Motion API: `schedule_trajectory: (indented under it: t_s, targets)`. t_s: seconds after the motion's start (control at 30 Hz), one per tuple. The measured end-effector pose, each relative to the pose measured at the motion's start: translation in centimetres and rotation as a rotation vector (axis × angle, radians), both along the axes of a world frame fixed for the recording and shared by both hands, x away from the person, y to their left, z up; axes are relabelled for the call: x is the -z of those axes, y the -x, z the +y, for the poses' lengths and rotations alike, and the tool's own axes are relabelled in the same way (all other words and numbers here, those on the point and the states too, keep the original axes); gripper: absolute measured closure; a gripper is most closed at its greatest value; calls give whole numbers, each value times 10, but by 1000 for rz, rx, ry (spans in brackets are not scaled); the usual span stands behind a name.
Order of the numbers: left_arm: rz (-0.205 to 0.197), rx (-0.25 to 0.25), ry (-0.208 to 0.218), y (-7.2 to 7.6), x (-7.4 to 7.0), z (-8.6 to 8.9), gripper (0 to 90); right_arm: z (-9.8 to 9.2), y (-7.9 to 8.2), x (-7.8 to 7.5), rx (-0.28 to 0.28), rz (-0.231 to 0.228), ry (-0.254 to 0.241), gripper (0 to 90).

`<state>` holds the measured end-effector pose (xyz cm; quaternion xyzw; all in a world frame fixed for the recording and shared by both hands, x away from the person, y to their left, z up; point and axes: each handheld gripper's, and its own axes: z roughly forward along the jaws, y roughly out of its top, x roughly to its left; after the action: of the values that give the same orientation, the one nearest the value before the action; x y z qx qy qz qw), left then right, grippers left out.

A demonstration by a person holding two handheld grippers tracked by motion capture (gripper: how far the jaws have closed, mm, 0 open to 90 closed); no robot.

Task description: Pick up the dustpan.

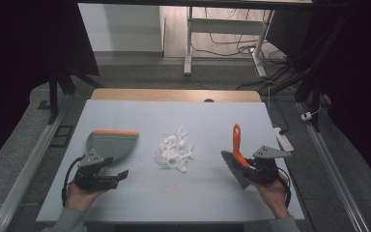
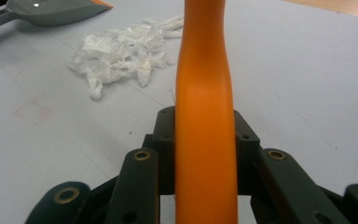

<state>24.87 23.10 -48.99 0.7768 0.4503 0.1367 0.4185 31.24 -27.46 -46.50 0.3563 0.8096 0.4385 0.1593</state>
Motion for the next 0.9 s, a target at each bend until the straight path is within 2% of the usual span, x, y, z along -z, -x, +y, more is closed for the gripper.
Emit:
schedule_trajectory:
  t_s: [0.53,0.73,0.83,0.9]
  targets:
    - [11,-3,-14,-1,-1,0,190,0,0,-3,-5,-5,-14,699]
    - [15,-11,13,-1,-2,1,181,-1,2,-4,0,-6,-19,699]
    - [14,-15,9,-1,-3,0,181,-2,3,-4,7,-5,-17,699]
    - [21,-2,6,0,-6,-3,184,-2,3,-4,13,-3,-22,699]
